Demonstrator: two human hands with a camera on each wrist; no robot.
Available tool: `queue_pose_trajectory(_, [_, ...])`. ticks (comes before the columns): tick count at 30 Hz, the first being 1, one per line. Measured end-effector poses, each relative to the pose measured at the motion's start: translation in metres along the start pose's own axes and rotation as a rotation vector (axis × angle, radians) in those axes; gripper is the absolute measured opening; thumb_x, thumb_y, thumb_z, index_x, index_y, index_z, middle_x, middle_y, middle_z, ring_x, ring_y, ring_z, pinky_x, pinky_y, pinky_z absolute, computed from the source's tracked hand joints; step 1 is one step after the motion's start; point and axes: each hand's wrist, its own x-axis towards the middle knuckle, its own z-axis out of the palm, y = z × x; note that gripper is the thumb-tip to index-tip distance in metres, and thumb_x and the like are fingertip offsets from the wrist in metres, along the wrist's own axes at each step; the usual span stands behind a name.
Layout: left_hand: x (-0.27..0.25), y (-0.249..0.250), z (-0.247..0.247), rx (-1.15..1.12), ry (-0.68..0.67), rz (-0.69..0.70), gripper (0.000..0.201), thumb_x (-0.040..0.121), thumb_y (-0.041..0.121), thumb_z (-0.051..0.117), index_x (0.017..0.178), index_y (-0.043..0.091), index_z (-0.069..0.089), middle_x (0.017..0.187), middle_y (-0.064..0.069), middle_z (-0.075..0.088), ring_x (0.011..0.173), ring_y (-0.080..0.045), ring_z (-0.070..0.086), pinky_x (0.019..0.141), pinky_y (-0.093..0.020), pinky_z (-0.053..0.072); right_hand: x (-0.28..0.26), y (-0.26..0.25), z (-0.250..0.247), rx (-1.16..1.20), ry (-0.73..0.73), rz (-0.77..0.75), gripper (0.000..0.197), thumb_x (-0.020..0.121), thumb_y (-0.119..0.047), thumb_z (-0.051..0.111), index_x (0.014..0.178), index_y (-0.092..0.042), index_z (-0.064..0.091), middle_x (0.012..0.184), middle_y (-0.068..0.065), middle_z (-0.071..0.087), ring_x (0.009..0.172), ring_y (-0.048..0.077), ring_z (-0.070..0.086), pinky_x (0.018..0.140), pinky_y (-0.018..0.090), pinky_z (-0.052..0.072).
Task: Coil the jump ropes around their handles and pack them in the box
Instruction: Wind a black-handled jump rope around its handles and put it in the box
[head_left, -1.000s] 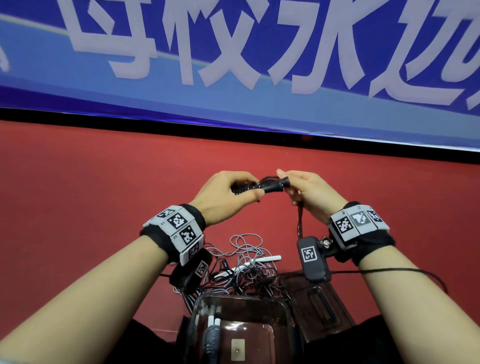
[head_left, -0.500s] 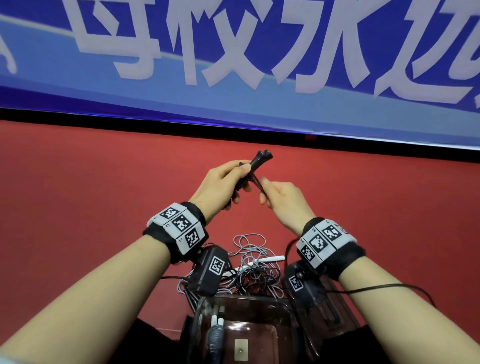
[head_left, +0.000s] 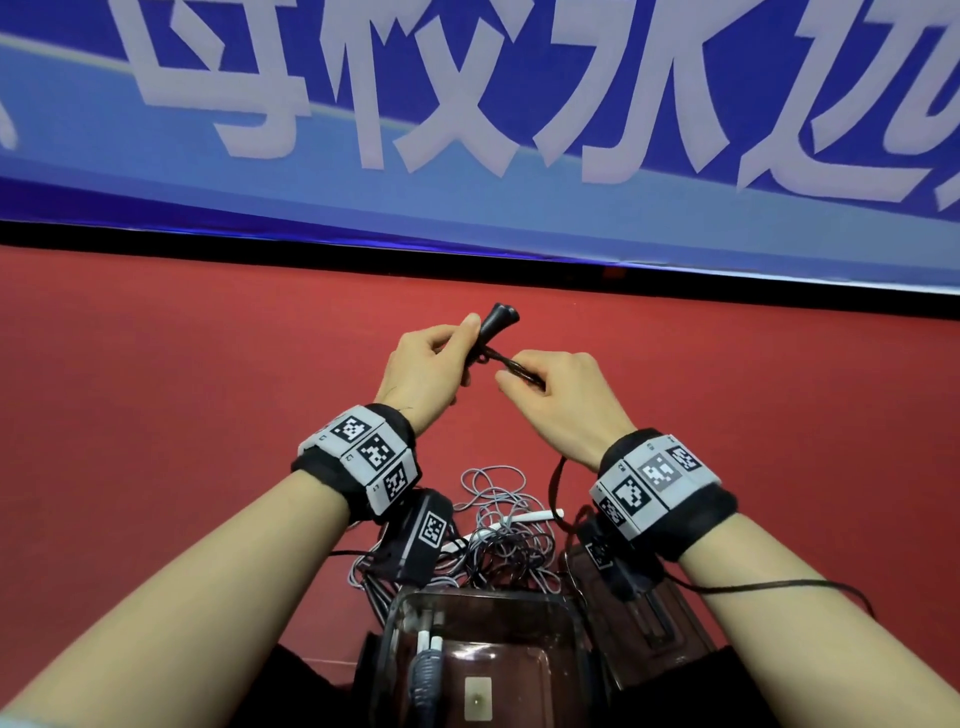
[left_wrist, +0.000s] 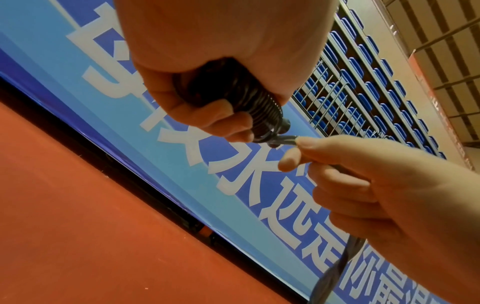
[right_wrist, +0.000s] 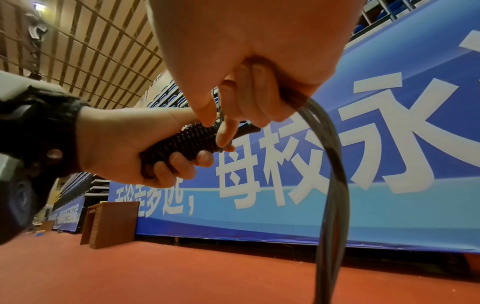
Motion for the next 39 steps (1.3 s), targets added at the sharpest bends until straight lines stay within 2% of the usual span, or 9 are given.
queue_pose_trajectory(6, [-0.001, -0.003, 0.004, 0.064, -0.065, -0.060, 0.053, 0.095, 0.057, 0.043, 0.063, 0.021, 0.064, 0.059, 0.001, 0.062, 0.044, -0.015, 0.049, 0.045, -0.022, 0.033, -0.006, 0.001, -0.004, -0.112, 0.017, 0.002, 0.041, 0.093, -0.046, 0.054, 0.060, -0.022, 0.053, 0.048, -0.001, 0.044, 0.050, 0.015, 0.042, 0.050, 0.029, 0.031])
queue_pose_trajectory(9, [-0.004, -0.001, 0.005, 0.040, -0.090, -0.066, 0.051, 0.096, 0.056, 0.043, 0.067, 0.020, 0.066, 0.061, 0.001, 0.061, 0.045, -0.015, 0.048, 0.043, -0.020, 0.033, -0.006, 0.002, -0.005, 0.006, 0.034, 0.058, 0.042, 0.095, -0.045, 0.052, 0.066, -0.020, 0.069, 0.047, 0.000, 0.051, 0.045, 0.013, 0.043, 0.053, 0.030, 0.037])
queue_pose_trajectory(13, [-0.004, 0.005, 0.005, -0.020, -0.139, -0.067, 0.052, 0.098, 0.053, 0.042, 0.074, 0.012, 0.066, 0.061, -0.001, 0.058, 0.046, -0.018, 0.045, 0.042, -0.021, 0.030, -0.001, 0.004, -0.006, 0.400, -0.052, 0.335, 0.025, 0.097, -0.020, 0.045, 0.095, -0.019, 0.070, 0.060, -0.003, 0.065, 0.041, 0.013, 0.049, 0.046, 0.023, 0.042])
queue_pose_trajectory(16, [-0.007, 0.005, 0.009, -0.007, -0.176, -0.111, 0.054, 0.099, 0.051, 0.042, 0.077, 0.007, 0.066, 0.059, -0.002, 0.056, 0.044, -0.018, 0.043, 0.040, -0.020, 0.029, 0.002, 0.005, -0.004, 0.539, -0.152, 0.429, 0.036, 0.093, -0.009, 0.037, 0.113, -0.023, 0.062, 0.064, 0.000, 0.068, 0.039, 0.016, 0.051, 0.042, 0.022, 0.041])
queue_pose_trajectory(22, [-0.009, 0.008, 0.008, 0.023, -0.194, -0.150, 0.059, 0.098, 0.055, 0.041, 0.083, 0.006, 0.070, 0.058, -0.001, 0.057, 0.041, -0.015, 0.043, 0.038, -0.018, 0.029, -0.002, 0.011, -0.004, 0.403, -0.057, 0.357, 0.010, 0.092, -0.022, 0.062, 0.089, -0.016, 0.070, 0.072, 0.000, 0.067, 0.056, 0.009, 0.066, 0.056, 0.028, 0.052])
queue_pose_trajectory(25, [-0.010, 0.013, 0.008, -0.038, -0.208, -0.139, 0.058, 0.098, 0.059, 0.039, 0.084, 0.009, 0.065, 0.061, -0.002, 0.059, 0.040, -0.013, 0.043, 0.038, -0.018, 0.030, 0.003, 0.009, -0.003, 0.555, -0.022, 0.497, 0.015, 0.090, -0.013, 0.063, 0.076, -0.013, 0.062, 0.064, 0.004, 0.062, 0.049, 0.012, 0.061, 0.047, 0.022, 0.045])
queue_pose_trajectory(31, [-0.013, 0.017, 0.011, -0.118, -0.280, -0.106, 0.045, 0.089, 0.062, 0.054, 0.086, 0.019, 0.065, 0.064, 0.000, 0.056, 0.044, -0.013, 0.042, 0.040, -0.020, 0.029, 0.004, 0.002, -0.009, 0.863, -0.209, 0.676, 0.011, 0.092, -0.016, 0.058, 0.086, -0.010, 0.066, 0.059, -0.001, 0.053, 0.043, 0.008, 0.047, 0.043, 0.018, 0.036])
queue_pose_trajectory(35, [-0.012, 0.017, 0.012, -0.144, -0.251, -0.111, 0.038, 0.093, 0.055, 0.053, 0.077, 0.022, 0.063, 0.064, 0.000, 0.053, 0.044, -0.013, 0.041, 0.040, -0.019, 0.028, 0.005, 0.002, -0.002, 0.760, -0.167, 0.575, 0.016, 0.093, -0.015, 0.056, 0.081, -0.015, 0.068, 0.055, -0.005, 0.045, 0.041, 0.007, 0.035, 0.042, 0.019, 0.027])
queue_pose_trajectory(39, [-0.008, 0.020, 0.013, -0.212, -0.197, -0.203, 0.047, 0.095, 0.059, 0.047, 0.095, 0.016, 0.068, 0.062, 0.002, 0.054, 0.042, -0.010, 0.041, 0.040, -0.018, 0.029, 0.010, -0.002, 0.002, 0.555, -0.095, 0.420, 0.027, 0.096, -0.017, 0.050, 0.076, -0.023, 0.067, 0.047, -0.012, 0.036, 0.043, 0.007, 0.030, 0.045, 0.022, 0.025])
